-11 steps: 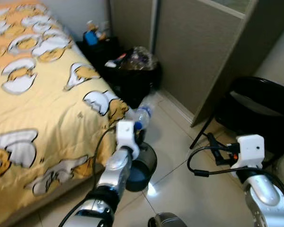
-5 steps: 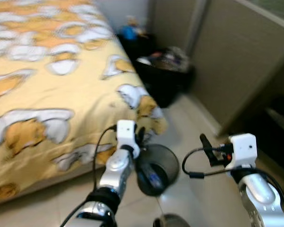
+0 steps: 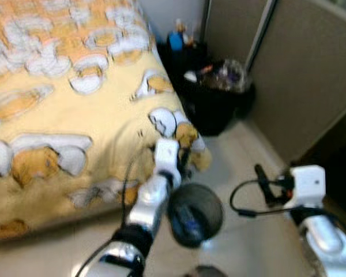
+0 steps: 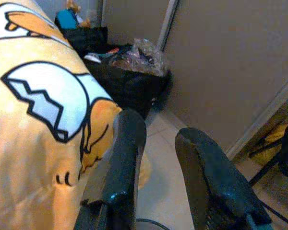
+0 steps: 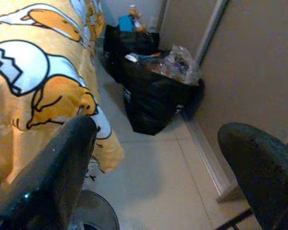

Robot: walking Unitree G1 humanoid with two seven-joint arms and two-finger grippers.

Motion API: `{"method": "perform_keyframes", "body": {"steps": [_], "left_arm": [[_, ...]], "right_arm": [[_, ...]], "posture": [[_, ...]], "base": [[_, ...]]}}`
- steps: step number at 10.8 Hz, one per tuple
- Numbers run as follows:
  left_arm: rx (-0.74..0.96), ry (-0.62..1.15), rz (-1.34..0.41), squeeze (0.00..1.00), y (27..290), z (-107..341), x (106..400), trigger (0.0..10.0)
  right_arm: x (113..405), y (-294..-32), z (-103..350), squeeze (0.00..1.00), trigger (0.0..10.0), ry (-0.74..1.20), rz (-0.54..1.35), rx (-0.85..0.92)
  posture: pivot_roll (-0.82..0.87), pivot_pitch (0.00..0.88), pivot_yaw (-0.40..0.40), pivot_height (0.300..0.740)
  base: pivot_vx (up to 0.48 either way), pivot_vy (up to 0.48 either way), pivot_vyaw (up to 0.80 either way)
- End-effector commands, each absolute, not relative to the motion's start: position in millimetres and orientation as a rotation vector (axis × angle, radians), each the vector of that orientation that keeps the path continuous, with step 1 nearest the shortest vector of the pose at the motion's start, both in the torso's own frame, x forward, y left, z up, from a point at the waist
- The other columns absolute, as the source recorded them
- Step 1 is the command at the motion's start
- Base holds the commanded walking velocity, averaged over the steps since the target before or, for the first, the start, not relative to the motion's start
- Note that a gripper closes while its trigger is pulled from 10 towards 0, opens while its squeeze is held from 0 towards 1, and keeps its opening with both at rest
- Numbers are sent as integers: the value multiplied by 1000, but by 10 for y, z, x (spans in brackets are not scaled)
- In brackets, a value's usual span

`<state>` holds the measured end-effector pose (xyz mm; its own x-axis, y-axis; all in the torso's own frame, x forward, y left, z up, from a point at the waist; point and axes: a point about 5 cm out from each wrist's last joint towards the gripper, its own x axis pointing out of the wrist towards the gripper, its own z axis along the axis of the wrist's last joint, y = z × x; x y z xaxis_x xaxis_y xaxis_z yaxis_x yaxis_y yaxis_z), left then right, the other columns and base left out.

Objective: Clean up the room

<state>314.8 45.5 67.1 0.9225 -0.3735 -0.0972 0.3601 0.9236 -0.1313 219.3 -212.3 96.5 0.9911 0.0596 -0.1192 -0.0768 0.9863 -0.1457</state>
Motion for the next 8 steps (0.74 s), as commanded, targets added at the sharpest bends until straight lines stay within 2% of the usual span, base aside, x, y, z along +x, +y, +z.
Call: {"method": "perform_keyframes", "body": {"steps": [1, 3, 6, 8], "left_arm": [[-117, 52, -435, 0, 259, 876, 3166, 10000], [-151, -3, -439, 0, 124, 1020, 3133, 10000], [-172, 15, -410, 0, 243, 960, 3086, 10000], [-167, 0, -388, 0, 371, 972, 3084, 10000]], "right_arm": [[2127, -2166, 953, 0, 10000, 132, 63, -147], [2109, -2212, 969, 0, 10000, 153, 101, -169], [2234, -2212, 1028, 0, 10000, 141, 132, -180], [2286, -2164, 995, 0, 10000, 139, 142, -155]], "posture": [[-394, 114, -57, 740], [-390, 110, -109, 740], [-360, 94, -133, 740], [-324, 84, -118, 740]], "base": [[0, 0, 0], [0, 0, 0], [0, 0, 0], [0, 458, 0]]}}
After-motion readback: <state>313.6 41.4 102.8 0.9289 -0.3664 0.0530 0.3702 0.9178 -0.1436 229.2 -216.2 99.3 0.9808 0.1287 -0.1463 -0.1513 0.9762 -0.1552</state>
